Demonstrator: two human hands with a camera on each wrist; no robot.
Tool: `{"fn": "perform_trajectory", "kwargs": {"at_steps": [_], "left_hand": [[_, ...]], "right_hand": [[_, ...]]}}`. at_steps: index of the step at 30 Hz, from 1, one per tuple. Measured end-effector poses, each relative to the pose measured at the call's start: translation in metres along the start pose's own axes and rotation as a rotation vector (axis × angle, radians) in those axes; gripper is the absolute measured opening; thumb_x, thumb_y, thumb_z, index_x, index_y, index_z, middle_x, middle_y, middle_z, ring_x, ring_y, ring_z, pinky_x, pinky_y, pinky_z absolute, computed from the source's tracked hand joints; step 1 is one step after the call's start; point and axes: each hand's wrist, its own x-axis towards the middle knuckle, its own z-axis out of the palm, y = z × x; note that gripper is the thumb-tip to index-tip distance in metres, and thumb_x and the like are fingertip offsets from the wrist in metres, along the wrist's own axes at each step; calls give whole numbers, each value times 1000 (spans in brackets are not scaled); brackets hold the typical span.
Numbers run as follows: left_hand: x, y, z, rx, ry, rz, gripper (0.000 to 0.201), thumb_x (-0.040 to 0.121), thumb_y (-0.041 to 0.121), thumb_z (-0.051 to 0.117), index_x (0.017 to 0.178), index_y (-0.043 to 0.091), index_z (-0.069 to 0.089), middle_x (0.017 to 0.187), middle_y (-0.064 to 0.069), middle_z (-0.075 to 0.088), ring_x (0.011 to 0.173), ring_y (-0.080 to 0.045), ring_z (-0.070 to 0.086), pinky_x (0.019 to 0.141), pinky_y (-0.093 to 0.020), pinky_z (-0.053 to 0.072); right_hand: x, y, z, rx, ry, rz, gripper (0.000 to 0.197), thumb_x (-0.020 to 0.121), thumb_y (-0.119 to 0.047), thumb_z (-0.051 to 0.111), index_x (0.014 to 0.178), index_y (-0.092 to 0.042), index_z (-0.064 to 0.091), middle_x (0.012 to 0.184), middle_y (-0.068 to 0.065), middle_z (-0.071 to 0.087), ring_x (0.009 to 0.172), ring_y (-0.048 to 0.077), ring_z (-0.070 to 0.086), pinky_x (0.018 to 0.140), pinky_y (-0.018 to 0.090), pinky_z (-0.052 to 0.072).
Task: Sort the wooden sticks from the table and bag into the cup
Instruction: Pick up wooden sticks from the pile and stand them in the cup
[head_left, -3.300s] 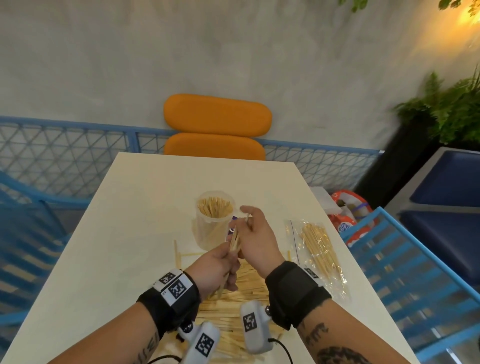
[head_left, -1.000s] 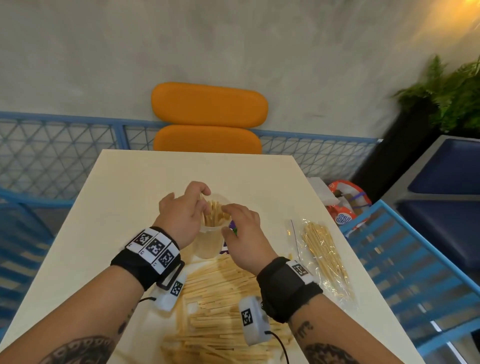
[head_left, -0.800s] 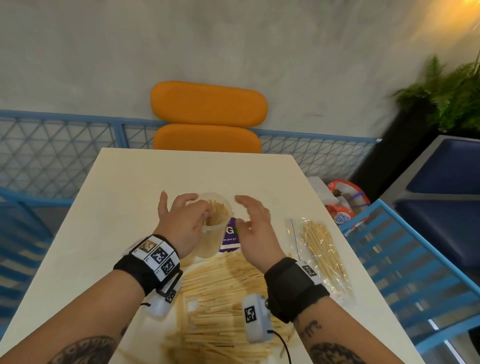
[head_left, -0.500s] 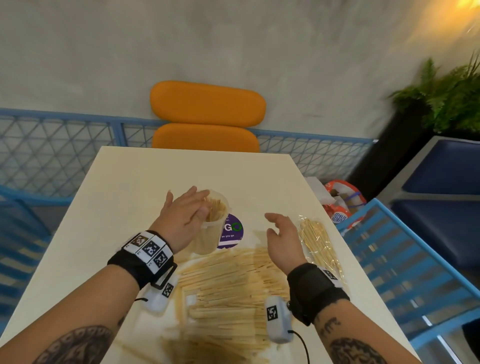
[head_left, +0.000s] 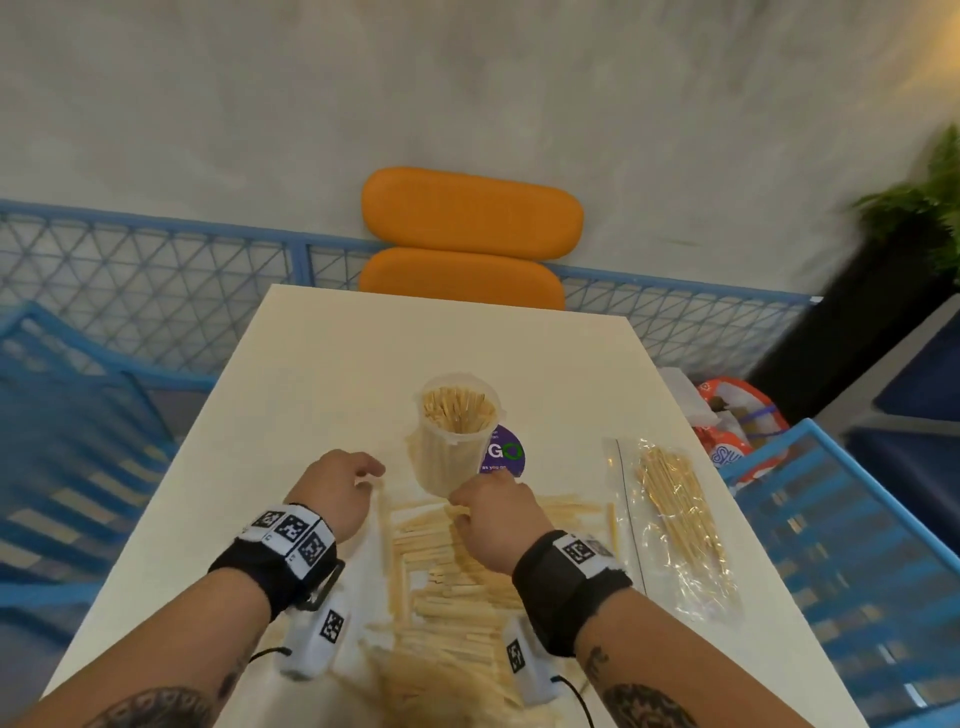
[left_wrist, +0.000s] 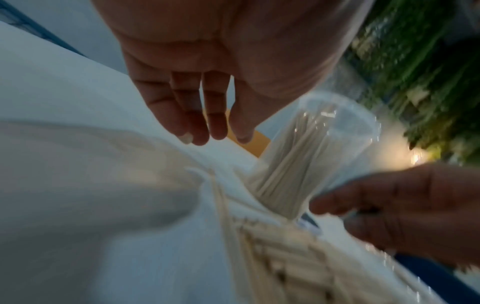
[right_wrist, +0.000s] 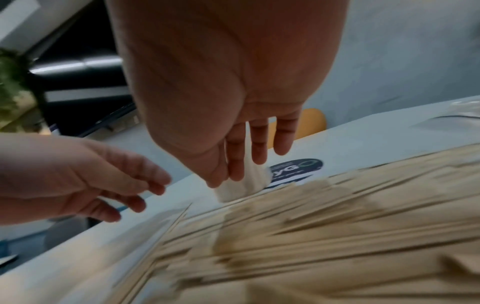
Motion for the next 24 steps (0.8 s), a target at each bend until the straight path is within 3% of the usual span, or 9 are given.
{"fn": "perform_trajectory", "kwargs": {"at_steps": [3, 8, 10, 13, 15, 18, 20, 24], "left_hand": [[-4, -6, 14, 110, -106, 21, 46, 94, 7, 52, 133, 31, 59, 127, -2, 51, 117, -20, 57, 96, -24, 43], [-7, -5, 23, 345, -242, 41, 72, 82, 2, 58, 137, 48, 52, 123, 4, 44, 121, -20, 52, 96, -31, 51], [-9, -4, 25, 437, -249, 81, 68, 83, 3, 59, 135, 48, 55, 123, 4, 46, 122, -21, 50, 96, -34, 51], [-8, -5, 25, 434, -252, 89, 41, 91, 8, 57, 125, 29, 66, 123, 3, 59, 114, -17, 60, 91, -29, 52], [-9, -5, 24, 464, -258, 107, 32, 92, 11, 58, 116, 28, 69, 120, 3, 63, 109, -17, 62, 89, -26, 51], [-12, -6, 21, 414, -247, 108, 33, 85, 6, 60, 100, 34, 70, 111, 5, 60, 101, -17, 62, 86, -28, 52], [-15, -8, 20, 438, -242, 145, 37, 79, 0, 57, 90, 34, 65, 103, 7, 52, 94, -17, 58, 76, -27, 50], [-19, -16, 24, 548, -198, 270, 35, 73, 0, 57, 87, 32, 60, 97, 8, 41, 91, -18, 49, 60, -27, 39]], "right_hand": [[4, -16, 5, -61, -17, -73, 37, 98, -26, 49, 133, -24, 61, 136, 5, 58, 126, 29, 44, 102, 45, 40], [8, -34, 12, -129, -86, -71, 39, 95, -23, 50, 133, -20, 57, 134, 8, 56, 127, 30, 41, 102, 47, 39], [5, -35, 14, -144, -116, -53, 38, 95, -23, 51, 132, -19, 58, 131, 9, 56, 124, 31, 42, 100, 47, 38], [-2, -34, 18, -105, -134, -37, 39, 95, -27, 51, 134, -21, 57, 136, 6, 52, 128, 29, 38, 103, 48, 35], [-5, -32, 17, -51, -128, -24, 41, 95, -29, 52, 134, -23, 57, 139, 3, 50, 132, 28, 34, 106, 48, 32], [-11, -33, 13, 1, -101, -16, 41, 95, -32, 52, 135, -24, 57, 144, 1, 46, 137, 25, 29, 110, 48, 29], [-15, -34, 10, 17, -76, -11, 39, 98, -32, 50, 135, -25, 58, 146, -1, 45, 138, 24, 27, 111, 48, 28], [-26, -33, 9, 40, -43, 4, 36, 100, -31, 45, 134, -26, 58, 146, -2, 45, 138, 24, 27, 110, 48, 29]]}}
